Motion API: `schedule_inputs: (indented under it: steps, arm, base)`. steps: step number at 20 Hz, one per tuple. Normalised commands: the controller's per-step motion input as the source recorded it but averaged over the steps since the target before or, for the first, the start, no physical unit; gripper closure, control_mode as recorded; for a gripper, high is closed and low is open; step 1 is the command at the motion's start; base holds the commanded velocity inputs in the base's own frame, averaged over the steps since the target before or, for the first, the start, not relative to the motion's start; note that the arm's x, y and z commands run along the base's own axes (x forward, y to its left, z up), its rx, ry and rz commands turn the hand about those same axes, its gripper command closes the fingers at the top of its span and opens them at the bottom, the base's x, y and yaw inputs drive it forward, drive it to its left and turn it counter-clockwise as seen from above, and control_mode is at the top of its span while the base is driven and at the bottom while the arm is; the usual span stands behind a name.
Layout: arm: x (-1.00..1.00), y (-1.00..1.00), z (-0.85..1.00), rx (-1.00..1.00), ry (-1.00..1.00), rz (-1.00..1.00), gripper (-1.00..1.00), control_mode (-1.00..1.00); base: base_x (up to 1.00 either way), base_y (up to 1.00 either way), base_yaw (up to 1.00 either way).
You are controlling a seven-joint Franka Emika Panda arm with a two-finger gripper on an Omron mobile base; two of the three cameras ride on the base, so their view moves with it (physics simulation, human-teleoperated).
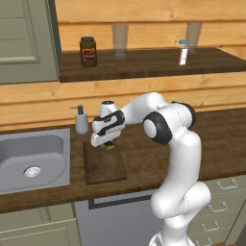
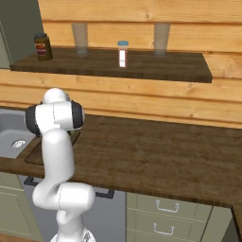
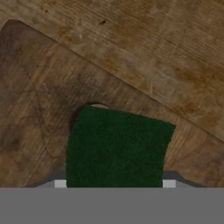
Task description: Pick up the sponge from the counter and clean the cutting board by briefly scrubbing or pressing down on the cutting board. Once finished, release the sponge.
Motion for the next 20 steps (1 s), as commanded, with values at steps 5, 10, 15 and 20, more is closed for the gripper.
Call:
schedule_inputs:
  steps: [5,10,15,20]
  arm:
    - [0.0,0.62,-0.34,0.0,0.03,0.0,1.0,-1.0]
    - [0.0,0.62,-0.12,0.0,0.02,0.0,1.0,-1.0]
    - [-0.01,0.54,-0.33,0.03,0.08,0.0,1.0,-1.0]
    - [-0.2,0.43,-0.1,0.02,0.06,0.0,1.0,-1.0]
  base:
    - [0.0,0.0,0.0]
    - [0.0,0.0,0.0]
    - [0.0,0.0,0.0]
    - [0.0,0.0,0.0]
